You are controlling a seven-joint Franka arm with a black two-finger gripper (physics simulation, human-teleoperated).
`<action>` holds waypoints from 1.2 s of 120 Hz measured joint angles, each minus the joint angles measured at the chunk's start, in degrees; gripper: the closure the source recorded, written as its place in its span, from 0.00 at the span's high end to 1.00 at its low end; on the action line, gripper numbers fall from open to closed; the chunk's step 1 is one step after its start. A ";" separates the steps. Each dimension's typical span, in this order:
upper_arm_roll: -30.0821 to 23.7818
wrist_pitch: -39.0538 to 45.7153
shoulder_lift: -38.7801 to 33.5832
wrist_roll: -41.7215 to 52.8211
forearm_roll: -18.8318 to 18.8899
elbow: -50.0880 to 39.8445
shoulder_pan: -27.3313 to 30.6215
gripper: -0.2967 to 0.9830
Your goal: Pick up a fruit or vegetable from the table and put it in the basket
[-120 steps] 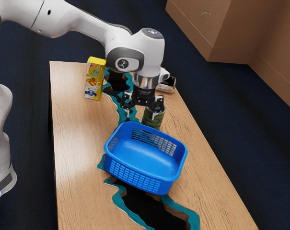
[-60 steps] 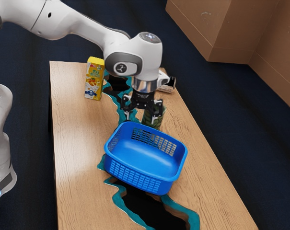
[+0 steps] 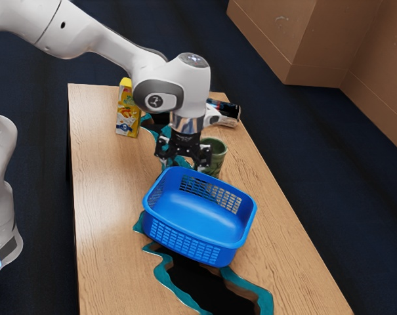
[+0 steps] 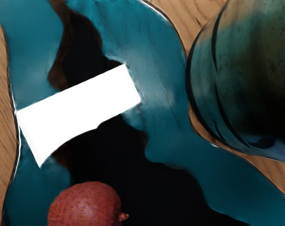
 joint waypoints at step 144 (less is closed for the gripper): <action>1.89 5.74 0.44 2.79 -0.56 -5.16 -0.06 0.47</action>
